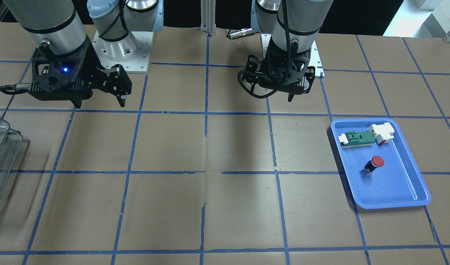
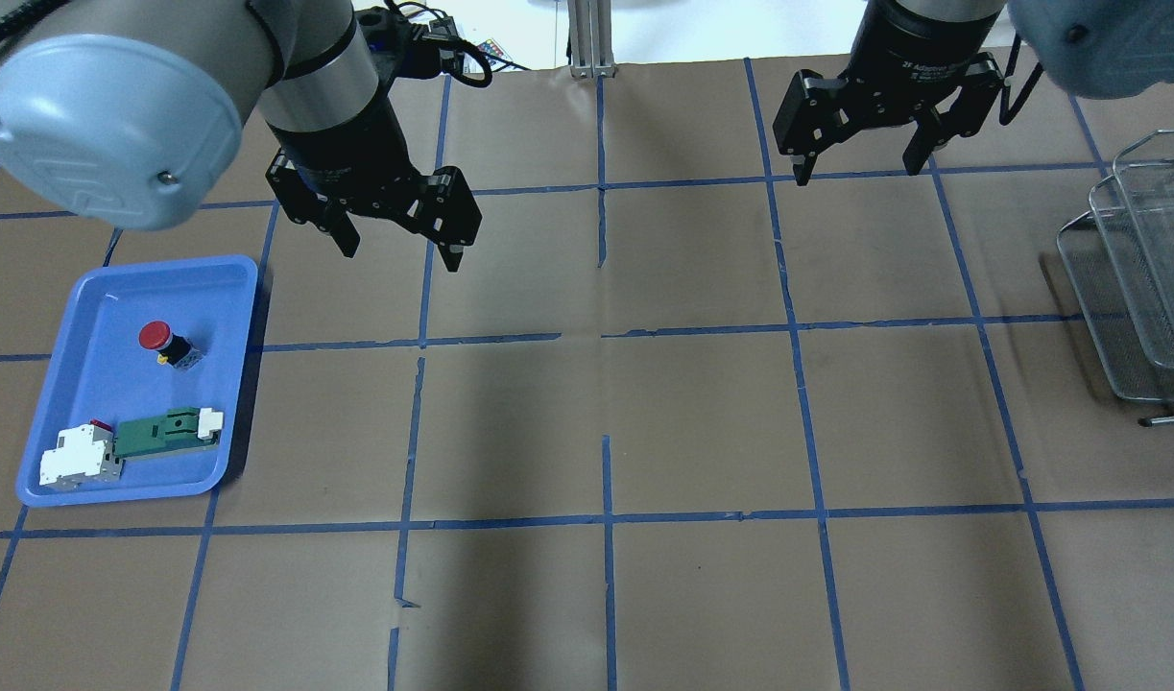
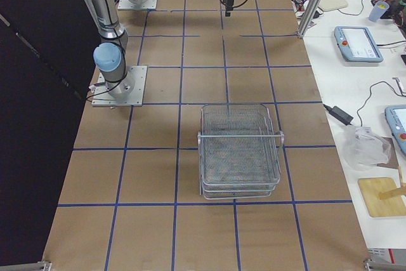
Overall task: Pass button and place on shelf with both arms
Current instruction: 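Move the left gripper down toward the red button in the blue tray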
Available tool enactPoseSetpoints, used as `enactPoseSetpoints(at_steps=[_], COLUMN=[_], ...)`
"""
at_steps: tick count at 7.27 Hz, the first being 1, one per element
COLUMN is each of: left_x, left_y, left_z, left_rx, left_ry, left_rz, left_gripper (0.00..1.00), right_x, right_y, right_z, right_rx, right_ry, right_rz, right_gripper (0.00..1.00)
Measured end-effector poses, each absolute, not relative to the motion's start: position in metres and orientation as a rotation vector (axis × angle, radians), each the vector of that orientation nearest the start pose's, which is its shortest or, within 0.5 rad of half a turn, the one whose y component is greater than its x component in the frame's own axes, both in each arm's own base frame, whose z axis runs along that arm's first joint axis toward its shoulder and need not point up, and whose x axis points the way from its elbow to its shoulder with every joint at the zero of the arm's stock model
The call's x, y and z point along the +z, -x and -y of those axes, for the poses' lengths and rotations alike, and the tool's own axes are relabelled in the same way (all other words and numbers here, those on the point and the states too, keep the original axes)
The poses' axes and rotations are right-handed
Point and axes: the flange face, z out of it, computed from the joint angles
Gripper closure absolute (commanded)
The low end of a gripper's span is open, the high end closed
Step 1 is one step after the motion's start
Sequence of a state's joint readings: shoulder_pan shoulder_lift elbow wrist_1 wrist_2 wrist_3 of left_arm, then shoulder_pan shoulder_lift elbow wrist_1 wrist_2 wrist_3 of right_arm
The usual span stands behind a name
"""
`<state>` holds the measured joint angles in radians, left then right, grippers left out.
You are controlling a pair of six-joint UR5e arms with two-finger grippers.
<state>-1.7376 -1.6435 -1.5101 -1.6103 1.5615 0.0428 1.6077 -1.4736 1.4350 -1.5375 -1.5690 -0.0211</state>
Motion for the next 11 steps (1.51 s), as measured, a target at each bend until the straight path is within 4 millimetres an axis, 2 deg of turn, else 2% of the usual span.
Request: enactPoseSetpoints(at_steps=[2, 3, 4, 5, 7, 8, 10, 11], left_x=[0.48, 0.483, 0.484, 0.479, 0.469, 0.452, 0.393, 0.357], left_y=[0.213, 0.203, 0.182, 0.146, 0.044, -0.002, -0.076, -0.1], left_z=[0.488, 0.491, 0.5, 0.513, 0.532, 0.541, 0.562, 0.573], left_rx=[0.073, 0.062, 0.06, 0.078, 0.112, 0.141, 0.134, 0.095], left_ry=[-0.335, -0.357, -0.355, -0.329, -0.335, -0.402, -0.586, -0.689], left_rz=[-3.128, -3.126, -3.127, -3.134, -3.155, -3.164, -3.154, -3.127], left_gripper=[0.0, 0.0, 0.0, 0.0, 0.0, 0.0, 0.0, 0.0], right_x=[0.503, 0.503, 0.5, 0.499, 0.501, 0.503, 0.502, 0.499], right_y=[-0.153, -0.152, -0.148, -0.144, -0.137, -0.137, -0.138, -0.138], right_z=[0.529, 0.528, 0.527, 0.526, 0.526, 0.526, 0.526, 0.527], right_rx=[-0.008, 0.002, 0.034, 0.06, 0.068, 0.062, 0.061, 0.071], right_ry=[0.087, 0.083, 0.075, 0.065, 0.061, 0.065, 0.062, 0.057], right_rz=[-3.139, -3.14, -3.142, -3.139, -3.132, -3.13, -3.117, -3.117], right_gripper=[0.0, 0.0, 0.0, 0.0, 0.0, 0.0, 0.0, 0.0])
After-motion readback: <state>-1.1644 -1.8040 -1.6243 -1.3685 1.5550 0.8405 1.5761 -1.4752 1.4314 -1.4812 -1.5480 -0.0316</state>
